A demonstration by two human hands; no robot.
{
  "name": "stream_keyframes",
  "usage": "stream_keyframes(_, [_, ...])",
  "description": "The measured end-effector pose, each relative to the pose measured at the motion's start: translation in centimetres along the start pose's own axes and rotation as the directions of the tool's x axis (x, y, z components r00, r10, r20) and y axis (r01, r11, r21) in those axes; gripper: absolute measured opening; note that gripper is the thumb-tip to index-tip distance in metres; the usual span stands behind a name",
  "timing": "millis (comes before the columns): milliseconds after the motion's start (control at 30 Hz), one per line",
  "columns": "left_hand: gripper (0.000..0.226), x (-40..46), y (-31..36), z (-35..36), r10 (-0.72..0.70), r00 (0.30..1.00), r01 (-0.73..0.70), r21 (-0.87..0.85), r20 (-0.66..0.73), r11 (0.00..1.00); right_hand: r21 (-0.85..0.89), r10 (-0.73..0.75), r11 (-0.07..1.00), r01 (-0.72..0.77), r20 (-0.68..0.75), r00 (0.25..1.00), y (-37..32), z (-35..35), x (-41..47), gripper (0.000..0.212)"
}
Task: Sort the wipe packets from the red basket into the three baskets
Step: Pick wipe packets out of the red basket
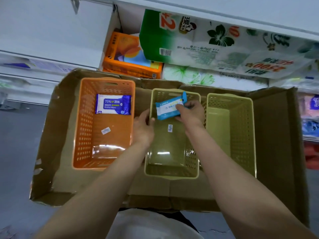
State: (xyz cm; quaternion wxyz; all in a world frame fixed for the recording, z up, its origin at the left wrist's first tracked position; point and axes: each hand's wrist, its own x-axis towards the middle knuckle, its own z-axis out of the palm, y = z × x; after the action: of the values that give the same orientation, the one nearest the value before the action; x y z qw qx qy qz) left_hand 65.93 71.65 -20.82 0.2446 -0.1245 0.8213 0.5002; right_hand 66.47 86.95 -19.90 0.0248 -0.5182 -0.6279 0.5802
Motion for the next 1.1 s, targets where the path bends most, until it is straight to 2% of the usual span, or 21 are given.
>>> stream_keyframes(100, [0.034, 0.0, -0.4, -1.2, -0.076, 0.995, 0.082, -0.096, 0.061, 0.992, -0.24, -0.023, 0.971, 0.011, -0.049, 0.999, 2.3, 0.5, 1.0, 0.025])
stream_keyframes(133, [0.036, 0.1, -0.6, -1.6, -0.088, 0.991, 0.1, -0.12, 0.098, 0.988, -0.251, 0.004, 0.968, -0.017, -0.051, 0.999, 3.2, 0.8, 1.0, 0.025])
stream_keyframes(233, [0.04, 0.0, -0.6, -2.0, -0.064, 0.983, 0.094, -0.174, 0.171, 0.98, -0.075, 0.104, 0.991, -0.109, -0.058, 0.993, 5.1, 1.6, 1.2, 0.02])
stream_keyframes(267, [0.04, 0.1, -0.6, -1.9, -0.057, 0.984, 0.092, -0.201, 0.171, 0.975, -0.096, 0.108, 0.989, -0.113, -0.053, 0.993, 5.4, 1.7, 1.3, 0.02])
stream_keyframes(333, [0.04, 0.3, -0.5, -1.8, -0.07, 0.983, 0.11, -0.245, 0.169, 0.963, -0.3, 0.067, 0.952, -0.063, 0.004, 0.998, 5.4, 2.0, 1.4, 0.035])
stream_keyframes(400, [0.04, 0.5, -0.4, -1.7, -0.092, 0.982, 0.136, -0.273, 0.167, 0.952, -0.525, -0.074, 0.847, 0.08, 0.033, 0.997, 5.4, 2.1, 1.3, 0.058])
stream_keyframes(467, [0.039, 0.8, -0.4, -1.5, -0.114, 0.982, 0.154, -0.295, 0.147, 0.943, -0.687, -0.253, 0.686, 0.241, 0.085, 0.964, 5.4, 2.1, 0.9, 0.074])
stream_keyframes(533, [0.037, 0.9, -0.3, -1.3, -0.135, 0.983, 0.168, -0.319, 0.123, 0.933, -0.792, -0.362, 0.475, 0.384, 0.221, 0.906, 5.8, 2.1, 1.1, 0.077])
stream_keyframes(600, [0.037, 0.9, -0.3, -1.1, -0.145, 0.98, 0.183, -0.333, 0.135, 0.925, -0.826, -0.378, 0.322, 0.462, 0.335, 0.863, 5.9, 1.9, 1.8, 0.072])
stream_keyframes(667, [0.037, 0.8, -0.4, -1.0, -0.125, 0.982, 0.169, -0.355, 0.143, 0.919, -0.84, -0.301, 0.308, 0.447, 0.36, 0.883, 5.6, 1.9, 2.8, 0.068])
stream_keyframes(800, [0.037, 0.8, -0.6, -1.2, -0.111, 0.981, 0.162, -0.363, 0.159, 0.918, -0.86, -0.158, 0.309, 0.405, 0.373, 0.914, 4.8, 2.3, 4.2, 0.085])
stream_keyframes(900, [0.038, 0.8, -0.6, -1.5, -0.117, 0.976, 0.178, -0.364, 0.181, 0.914, -0.817, -0.108, 0.384, 0.43, 0.423, 0.9, 3.9, 2.4, 4.9, 0.085])
stream_keyframes(967, [0.038, 0.7, -0.5, -1.6, -0.121, 0.975, 0.186, -0.382, 0.189, 0.905, -0.78, -0.114, 0.428, 0.457, 0.455, 0.883, 3.4, 2.5, 5.3, 0.081])
stream_keyframes(1100, [0.037, 0.5, -0.4, -1.9, -0.126, 0.974, 0.193, -0.39, 0.191, 0.9, -0.79, -0.24, 0.332, 0.515, 0.457, 0.856, 3.6, 2.7, 5.4, 0.072])
